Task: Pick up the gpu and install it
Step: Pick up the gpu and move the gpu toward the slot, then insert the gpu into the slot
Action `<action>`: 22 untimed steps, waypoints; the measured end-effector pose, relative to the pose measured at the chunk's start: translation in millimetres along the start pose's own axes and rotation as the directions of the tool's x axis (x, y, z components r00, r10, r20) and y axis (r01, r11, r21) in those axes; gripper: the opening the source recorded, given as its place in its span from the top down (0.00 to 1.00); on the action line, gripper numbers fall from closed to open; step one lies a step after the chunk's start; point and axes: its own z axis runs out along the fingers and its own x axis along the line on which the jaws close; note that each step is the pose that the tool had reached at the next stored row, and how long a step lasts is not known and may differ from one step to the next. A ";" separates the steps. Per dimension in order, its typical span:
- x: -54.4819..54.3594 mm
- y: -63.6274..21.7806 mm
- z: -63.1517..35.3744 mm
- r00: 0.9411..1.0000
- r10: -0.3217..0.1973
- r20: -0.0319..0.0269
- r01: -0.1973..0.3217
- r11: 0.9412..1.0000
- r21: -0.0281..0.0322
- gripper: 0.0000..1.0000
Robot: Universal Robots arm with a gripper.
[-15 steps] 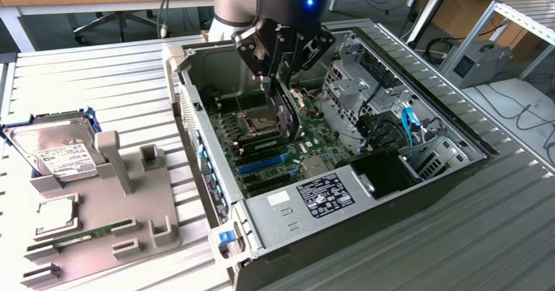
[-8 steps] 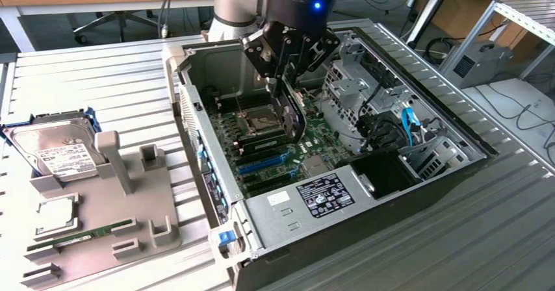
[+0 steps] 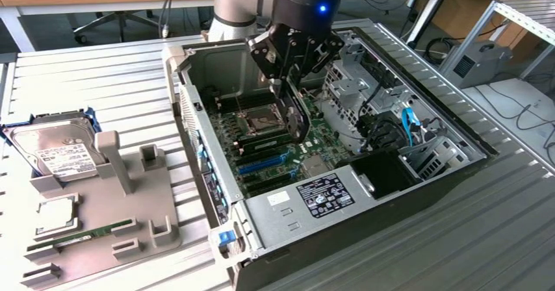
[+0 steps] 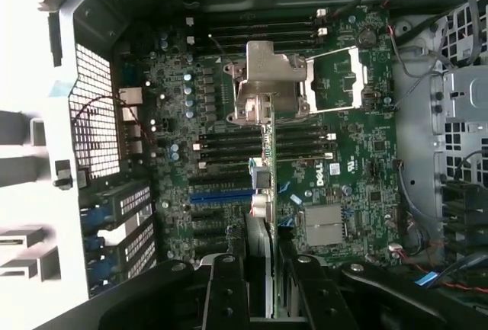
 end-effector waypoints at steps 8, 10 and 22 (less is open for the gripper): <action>-43.8 11.6 21.1 1.000 0.000 0.000 0.000 1.000 0.000 0.73; -50.2 12.0 24.9 1.000 0.000 0.000 0.000 1.000 0.000 0.73; -56.8 11.9 41.4 1.000 0.000 0.000 0.000 1.000 0.001 0.73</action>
